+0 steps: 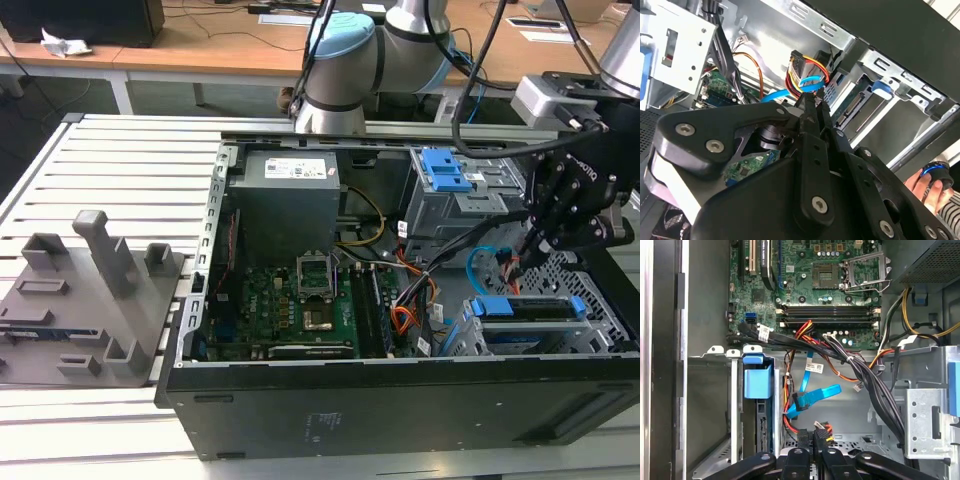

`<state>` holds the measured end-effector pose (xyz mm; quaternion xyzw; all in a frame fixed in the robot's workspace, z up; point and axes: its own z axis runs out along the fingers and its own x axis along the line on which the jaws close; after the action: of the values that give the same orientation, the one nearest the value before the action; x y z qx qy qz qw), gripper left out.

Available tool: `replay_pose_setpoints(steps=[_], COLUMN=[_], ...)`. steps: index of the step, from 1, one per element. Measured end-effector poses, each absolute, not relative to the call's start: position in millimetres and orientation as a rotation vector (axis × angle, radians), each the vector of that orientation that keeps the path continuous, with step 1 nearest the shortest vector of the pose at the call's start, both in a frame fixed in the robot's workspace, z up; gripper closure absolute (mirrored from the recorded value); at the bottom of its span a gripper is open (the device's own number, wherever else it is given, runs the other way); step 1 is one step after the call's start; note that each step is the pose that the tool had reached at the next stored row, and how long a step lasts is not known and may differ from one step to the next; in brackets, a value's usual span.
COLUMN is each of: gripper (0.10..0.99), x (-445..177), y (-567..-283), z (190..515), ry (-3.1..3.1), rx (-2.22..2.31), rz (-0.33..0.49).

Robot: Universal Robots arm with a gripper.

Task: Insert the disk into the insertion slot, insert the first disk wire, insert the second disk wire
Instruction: 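Insert the first disk wire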

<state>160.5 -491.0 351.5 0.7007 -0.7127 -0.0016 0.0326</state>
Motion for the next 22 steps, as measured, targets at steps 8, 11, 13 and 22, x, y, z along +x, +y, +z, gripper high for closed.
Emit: replay_pose_setpoints(steps=[8, 11, 13, 22], gripper=[0.922, 0.922, 0.922, 0.922], x=[161, 161, 160, 161], y=[-499, -502, -504, -514], z=[352, 352, 352, 352], ry=[-2.194, -2.194, -2.194, -2.194], rx=[2.157, 2.157, 2.157, 2.157], rz=[-0.005, -0.005, -0.005, -0.005])
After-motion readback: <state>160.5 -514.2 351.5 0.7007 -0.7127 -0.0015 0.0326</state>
